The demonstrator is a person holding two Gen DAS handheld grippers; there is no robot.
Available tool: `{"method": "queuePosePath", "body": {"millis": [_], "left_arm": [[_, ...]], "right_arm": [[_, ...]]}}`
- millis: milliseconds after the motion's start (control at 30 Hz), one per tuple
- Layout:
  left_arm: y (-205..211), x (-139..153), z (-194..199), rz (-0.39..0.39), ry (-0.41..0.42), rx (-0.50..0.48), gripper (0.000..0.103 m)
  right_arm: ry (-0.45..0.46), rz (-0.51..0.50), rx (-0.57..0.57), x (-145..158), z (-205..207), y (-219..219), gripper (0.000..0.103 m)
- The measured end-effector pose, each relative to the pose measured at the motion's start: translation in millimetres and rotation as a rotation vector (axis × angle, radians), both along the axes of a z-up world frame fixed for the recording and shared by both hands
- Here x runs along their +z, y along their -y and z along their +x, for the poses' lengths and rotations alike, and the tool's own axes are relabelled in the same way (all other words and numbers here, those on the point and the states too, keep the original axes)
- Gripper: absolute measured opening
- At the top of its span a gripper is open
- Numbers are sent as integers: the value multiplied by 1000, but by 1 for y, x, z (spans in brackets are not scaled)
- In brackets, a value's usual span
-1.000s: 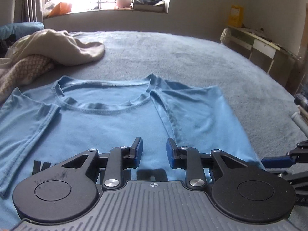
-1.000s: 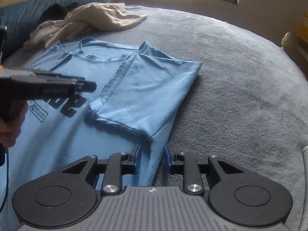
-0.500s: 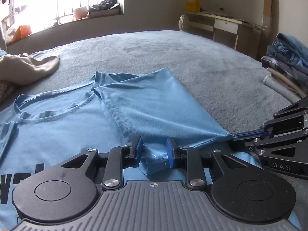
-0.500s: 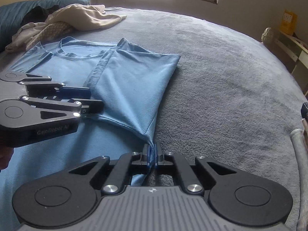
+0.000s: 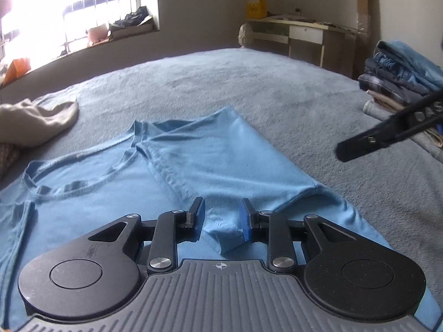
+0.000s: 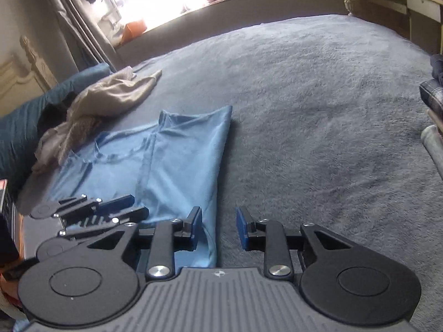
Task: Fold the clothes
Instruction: 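Lay the held sleeve edge onto the T-shirt body with the right gripper, then release the sleeve and move both grippers to the T-shirt hem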
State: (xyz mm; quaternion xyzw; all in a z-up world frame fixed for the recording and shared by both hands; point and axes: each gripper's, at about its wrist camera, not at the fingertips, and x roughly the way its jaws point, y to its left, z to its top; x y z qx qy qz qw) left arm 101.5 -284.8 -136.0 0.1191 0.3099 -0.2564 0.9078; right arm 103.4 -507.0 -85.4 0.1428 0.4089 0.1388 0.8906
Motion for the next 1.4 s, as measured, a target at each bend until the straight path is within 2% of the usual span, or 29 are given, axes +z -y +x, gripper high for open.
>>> {"method": "queuePosePath", "body": {"millis": [100, 167, 367, 500, 633, 767, 900, 1067, 1233, 1333, 1400], "left_arm": [[7, 0, -2, 16, 4, -48, 27], [9, -10, -2, 33, -51, -46, 27], [4, -14, -8, 16, -50, -30, 27], [1, -14, -6, 2, -73, -28, 28], [-4, -14, -5, -10, -91, -42, 28], [-11, -10, -1, -30, -120, -58, 31], [-21, -2, 4, -53, -153, -51, 41], [-40, 26, 11, -52, -176, -65, 44], [-64, 73, 12, 61, -118, -144, 49], [-90, 104, 10, 131, -85, -149, 51], [-114, 121, 5, 157, -83, -120, 53]], "right_arm": [[25, -20, 53, -4, 22, -21, 22], [37, -40, 81, -10, 38, -36, 22], [99, -103, 91, -27, 99, -59, 22], [114, -173, 24, -45, 145, -59, 21], [94, -62, -146, -47, 163, -31, 22], [103, 47, -246, -36, 147, -5, 23], [99, 106, -301, -20, 126, 12, 24], [115, 156, -337, 8, 93, 21, 24], [162, 235, -357, 44, 52, 25, 24], [197, 280, -369, 64, 22, 24, 28], [213, 307, -379, 74, 0, 23, 30]]}}
